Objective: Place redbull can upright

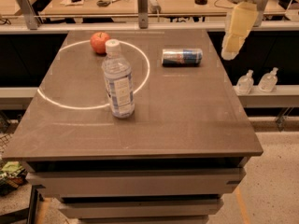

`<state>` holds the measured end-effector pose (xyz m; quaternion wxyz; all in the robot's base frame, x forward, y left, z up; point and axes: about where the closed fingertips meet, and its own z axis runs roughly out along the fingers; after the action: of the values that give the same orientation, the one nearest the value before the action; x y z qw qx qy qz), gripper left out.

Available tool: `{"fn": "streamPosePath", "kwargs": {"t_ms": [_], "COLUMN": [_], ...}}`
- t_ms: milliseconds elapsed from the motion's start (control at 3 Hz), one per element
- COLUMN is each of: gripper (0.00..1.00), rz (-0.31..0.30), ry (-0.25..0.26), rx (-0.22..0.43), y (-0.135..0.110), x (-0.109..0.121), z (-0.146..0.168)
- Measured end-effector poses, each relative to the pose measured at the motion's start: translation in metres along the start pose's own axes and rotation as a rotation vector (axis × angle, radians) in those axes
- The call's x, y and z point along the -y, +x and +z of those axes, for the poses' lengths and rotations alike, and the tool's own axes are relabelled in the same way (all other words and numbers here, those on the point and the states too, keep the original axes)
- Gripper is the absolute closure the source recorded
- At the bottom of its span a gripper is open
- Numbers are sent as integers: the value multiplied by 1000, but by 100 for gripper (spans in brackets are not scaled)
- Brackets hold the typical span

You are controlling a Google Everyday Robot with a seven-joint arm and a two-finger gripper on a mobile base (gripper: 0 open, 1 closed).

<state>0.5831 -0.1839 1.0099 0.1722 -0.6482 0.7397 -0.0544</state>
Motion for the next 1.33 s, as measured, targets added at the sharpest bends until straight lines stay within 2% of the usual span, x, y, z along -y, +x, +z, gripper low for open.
{"fn": "streamPosePath", "kwargs": {"t_ms": [333,667,1000,1333], "gripper": [0,0,0,0], "rz": [-29,-6,-7,13], "ry": [-28,-40,-8,-8], "rx": [-5,-18,-3,23], "y": [-11,-10,-14,-15], "x": [31,67,77,82], "z": [30,71,75,96]}}
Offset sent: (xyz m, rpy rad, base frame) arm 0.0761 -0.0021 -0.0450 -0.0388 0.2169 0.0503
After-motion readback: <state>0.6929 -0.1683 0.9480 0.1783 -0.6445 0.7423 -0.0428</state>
